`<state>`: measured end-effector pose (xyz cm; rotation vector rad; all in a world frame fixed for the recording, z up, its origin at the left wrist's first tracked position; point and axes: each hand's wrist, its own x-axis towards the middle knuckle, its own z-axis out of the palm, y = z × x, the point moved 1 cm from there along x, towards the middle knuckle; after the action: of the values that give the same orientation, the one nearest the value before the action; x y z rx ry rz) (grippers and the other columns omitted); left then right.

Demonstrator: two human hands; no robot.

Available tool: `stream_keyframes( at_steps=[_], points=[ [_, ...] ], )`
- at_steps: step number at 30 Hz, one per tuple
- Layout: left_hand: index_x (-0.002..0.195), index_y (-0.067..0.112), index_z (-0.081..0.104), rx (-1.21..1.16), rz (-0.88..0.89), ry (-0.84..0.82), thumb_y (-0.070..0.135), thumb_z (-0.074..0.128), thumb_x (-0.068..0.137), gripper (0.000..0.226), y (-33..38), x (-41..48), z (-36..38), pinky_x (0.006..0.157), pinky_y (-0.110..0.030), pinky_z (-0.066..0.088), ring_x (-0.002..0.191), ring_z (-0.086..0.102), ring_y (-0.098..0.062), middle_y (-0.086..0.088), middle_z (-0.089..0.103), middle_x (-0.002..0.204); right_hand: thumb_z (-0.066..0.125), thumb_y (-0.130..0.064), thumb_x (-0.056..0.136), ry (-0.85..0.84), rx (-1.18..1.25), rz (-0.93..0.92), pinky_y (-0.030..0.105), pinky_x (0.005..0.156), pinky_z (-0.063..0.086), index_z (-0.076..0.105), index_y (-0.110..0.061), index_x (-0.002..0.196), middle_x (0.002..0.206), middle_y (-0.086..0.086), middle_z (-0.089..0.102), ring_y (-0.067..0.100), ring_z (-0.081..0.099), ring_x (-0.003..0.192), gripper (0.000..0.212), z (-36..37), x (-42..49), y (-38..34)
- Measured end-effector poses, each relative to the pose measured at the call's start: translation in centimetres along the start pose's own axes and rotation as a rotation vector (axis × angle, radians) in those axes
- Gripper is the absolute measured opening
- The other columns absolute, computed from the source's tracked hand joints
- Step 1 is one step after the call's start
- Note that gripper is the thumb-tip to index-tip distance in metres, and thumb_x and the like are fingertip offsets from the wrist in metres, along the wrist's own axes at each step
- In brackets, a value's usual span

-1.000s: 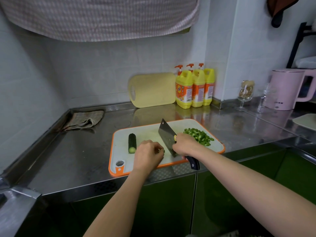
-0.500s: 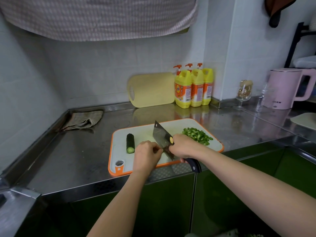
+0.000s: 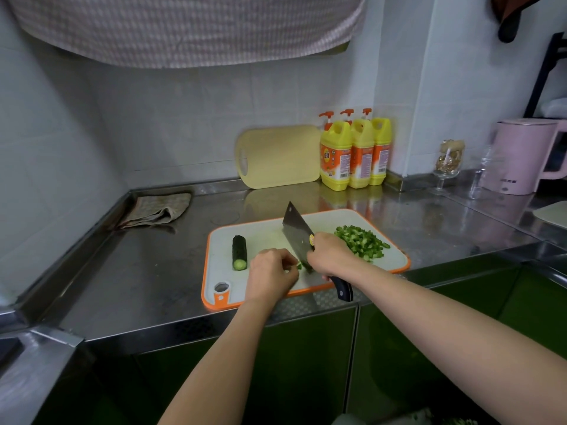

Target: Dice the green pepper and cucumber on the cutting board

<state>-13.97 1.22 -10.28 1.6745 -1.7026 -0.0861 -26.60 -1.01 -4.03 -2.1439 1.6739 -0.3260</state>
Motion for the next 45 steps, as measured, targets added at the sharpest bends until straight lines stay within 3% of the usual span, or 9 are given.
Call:
stream_keyframes(
  at_steps=[6,12,17,21,24,29,36,41,45],
  points=[
    [0.084,0.018,0.075,-0.036,-0.024,0.012,0.018,0.068,0.08,0.008,-0.1,0.1,-0.1,0.079,-0.034,0.054,0.077,0.063,-0.011,0.006,0.072,0.08,0.039,-0.004,0.093,-0.056,-0.015,-0.024,0.023,0.042,0.043,0.049,-0.002,0.098,0.07,0.015,0.062,0.021,0.059,0.048,0.011,-1.4,-0.4,-0.1],
    [0.084,0.018,0.076,-0.037,-0.028,0.002,0.019,0.068,0.081,0.009,-0.2,0.2,0.0,0.08,-0.037,0.055,0.079,0.064,-0.013,0.004,0.073,0.081,0.041,-0.004,0.09,-0.144,-0.121,-0.016,0.021,0.04,0.043,0.048,-0.003,0.081,0.049,0.009,0.056,0.018,0.054,0.04,0.012,-1.2,-1.0,0.0],
    [0.087,0.016,0.077,-0.044,-0.033,0.003,0.018,0.069,0.082,0.009,-0.2,0.2,0.1,0.081,-0.038,0.055,0.081,0.064,-0.014,0.002,0.073,0.084,0.044,-0.006,0.093,-0.049,-0.086,-0.01,0.025,0.045,0.046,0.052,-0.001,0.096,0.06,0.009,0.057,0.019,0.057,0.048,0.01,-0.2,-0.3,0.0],
    [0.087,0.016,0.076,-0.045,-0.037,0.005,0.019,0.07,0.083,0.009,-0.1,0.2,-0.1,0.081,-0.035,0.054,0.081,0.064,-0.013,0.003,0.073,0.085,0.042,-0.008,0.097,0.045,0.017,-0.002,0.026,0.044,0.048,0.045,-0.005,0.1,0.071,0.009,0.055,0.018,0.057,0.046,0.005,0.2,0.5,0.5],
    [0.086,0.016,0.076,-0.044,-0.038,0.024,0.019,0.07,0.083,0.008,-0.2,0.2,-0.2,0.08,-0.031,0.053,0.08,0.063,-0.013,0.003,0.074,0.084,0.039,-0.005,0.094,0.008,0.113,-0.006,0.025,0.041,0.044,0.048,-0.002,0.099,0.068,0.011,0.054,0.02,0.055,0.043,0.01,-0.5,0.5,1.1],
    [0.085,0.016,0.076,-0.043,-0.038,0.022,0.02,0.072,0.084,0.006,-0.3,0.2,-0.1,0.08,-0.033,0.053,0.08,0.063,-0.013,0.002,0.073,0.084,0.042,-0.004,0.091,-0.098,0.053,-0.022,0.021,0.039,0.041,0.05,-0.003,0.088,0.05,0.011,0.055,0.019,0.052,0.036,0.008,-0.9,-0.5,0.8],
    [0.087,0.016,0.077,-0.04,-0.021,0.016,0.021,0.073,0.084,0.008,-0.3,0.3,-0.2,0.08,-0.031,0.053,0.079,0.063,-0.013,0.002,0.074,0.086,0.039,-0.002,0.09,-0.141,-0.006,-0.021,0.021,0.038,0.04,0.049,0.001,0.097,0.056,0.014,0.055,0.016,0.05,0.031,0.013,-1.0,-0.5,0.0],
    [0.09,0.016,0.078,-0.041,-0.006,0.006,0.023,0.072,0.085,0.011,-0.3,0.2,-0.2,0.08,-0.033,0.053,0.08,0.063,-0.013,0.001,0.074,0.088,0.043,-0.003,0.091,-0.113,-0.09,-0.023,0.019,0.036,0.037,0.051,-0.001,0.093,0.051,0.009,0.055,0.014,0.052,0.036,0.008,-0.1,-0.2,-0.9],
    [0.093,0.016,0.077,-0.029,0.005,-0.007,0.02,0.068,0.087,0.012,-0.2,0.1,-0.1,0.082,-0.034,0.053,0.084,0.063,-0.015,0.001,0.074,0.091,0.043,-0.007,0.094,-0.002,-0.053,-0.018,0.025,0.045,0.047,0.051,-0.002,0.095,0.06,0.008,0.058,0.018,0.057,0.045,0.009,0.7,0.7,-0.2]
  ],
)
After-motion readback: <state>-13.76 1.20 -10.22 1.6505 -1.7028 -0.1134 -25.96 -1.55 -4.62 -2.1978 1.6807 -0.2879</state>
